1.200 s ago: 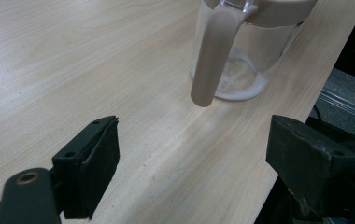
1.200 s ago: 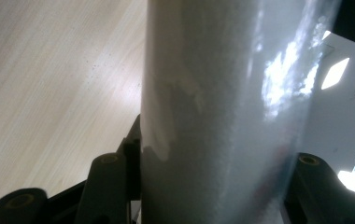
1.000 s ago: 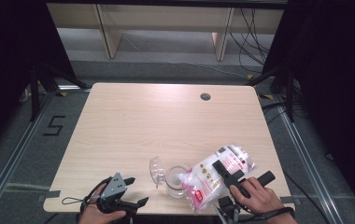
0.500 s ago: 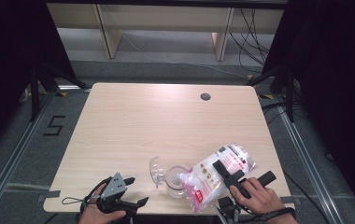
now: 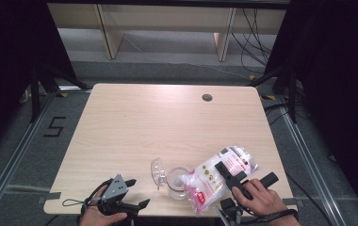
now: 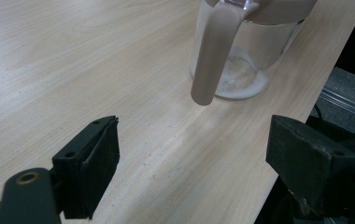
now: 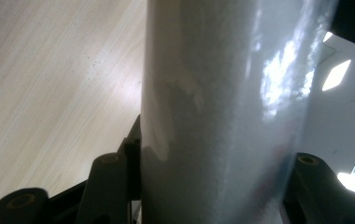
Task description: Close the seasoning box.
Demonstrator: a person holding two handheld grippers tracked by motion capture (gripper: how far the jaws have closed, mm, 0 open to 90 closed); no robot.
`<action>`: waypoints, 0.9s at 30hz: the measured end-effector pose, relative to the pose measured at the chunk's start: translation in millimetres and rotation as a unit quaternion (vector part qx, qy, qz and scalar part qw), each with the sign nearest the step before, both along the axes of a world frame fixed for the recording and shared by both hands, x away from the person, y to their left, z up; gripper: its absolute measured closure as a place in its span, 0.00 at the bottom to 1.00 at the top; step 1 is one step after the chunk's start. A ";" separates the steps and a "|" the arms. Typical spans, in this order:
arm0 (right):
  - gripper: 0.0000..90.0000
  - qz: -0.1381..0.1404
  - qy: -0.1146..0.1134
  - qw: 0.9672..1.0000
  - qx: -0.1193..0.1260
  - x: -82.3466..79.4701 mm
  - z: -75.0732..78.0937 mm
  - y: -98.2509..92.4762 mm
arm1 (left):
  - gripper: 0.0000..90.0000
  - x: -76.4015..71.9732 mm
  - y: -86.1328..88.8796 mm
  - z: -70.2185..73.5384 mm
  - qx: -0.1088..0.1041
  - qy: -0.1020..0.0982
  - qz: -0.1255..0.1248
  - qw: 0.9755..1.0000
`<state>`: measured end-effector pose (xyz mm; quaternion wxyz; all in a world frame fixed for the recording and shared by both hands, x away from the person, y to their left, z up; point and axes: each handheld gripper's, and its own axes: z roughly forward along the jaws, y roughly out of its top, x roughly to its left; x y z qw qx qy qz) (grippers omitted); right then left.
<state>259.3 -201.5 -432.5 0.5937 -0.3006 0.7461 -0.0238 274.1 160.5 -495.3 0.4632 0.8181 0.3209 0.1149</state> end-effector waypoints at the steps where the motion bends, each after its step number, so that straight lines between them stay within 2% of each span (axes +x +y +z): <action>1: 0.59 0.002 0.001 1.000 0.001 0.0 0.0 0.0 | 0.19 -0.1 0.3 0.1 0.003 -0.006 0.001 1.000; 3: 0.59 0.001 0.004 1.000 0.003 0.3 0.0 0.1 | 0.19 -0.7 -0.1 0.3 -0.002 -0.001 0.003 1.000; 9: 0.59 -0.003 0.006 1.000 0.009 0.4 -0.8 -0.8 | 0.19 -0.4 0.1 0.4 0.001 -0.004 0.001 1.000; 27: 0.59 0.001 0.003 1.000 0.003 0.0 0.3 -0.1 | 0.19 -0.6 -0.1 0.5 -0.001 -0.004 0.001 1.000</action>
